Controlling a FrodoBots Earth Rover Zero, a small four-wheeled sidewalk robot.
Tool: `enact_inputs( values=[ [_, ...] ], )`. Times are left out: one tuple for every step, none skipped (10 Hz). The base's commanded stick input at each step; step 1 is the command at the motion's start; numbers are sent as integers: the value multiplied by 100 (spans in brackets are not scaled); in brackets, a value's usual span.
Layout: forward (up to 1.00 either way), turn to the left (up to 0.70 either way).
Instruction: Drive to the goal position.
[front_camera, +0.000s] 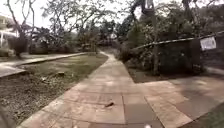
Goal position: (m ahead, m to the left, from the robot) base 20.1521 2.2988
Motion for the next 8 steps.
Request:
enact_inputs(
  values=[
    [100,0],
    [100,0],
    [100,0],
    [100,0],
    [100,0],
    [100,0],
    [100,0],
    [100,0]
  ],
)
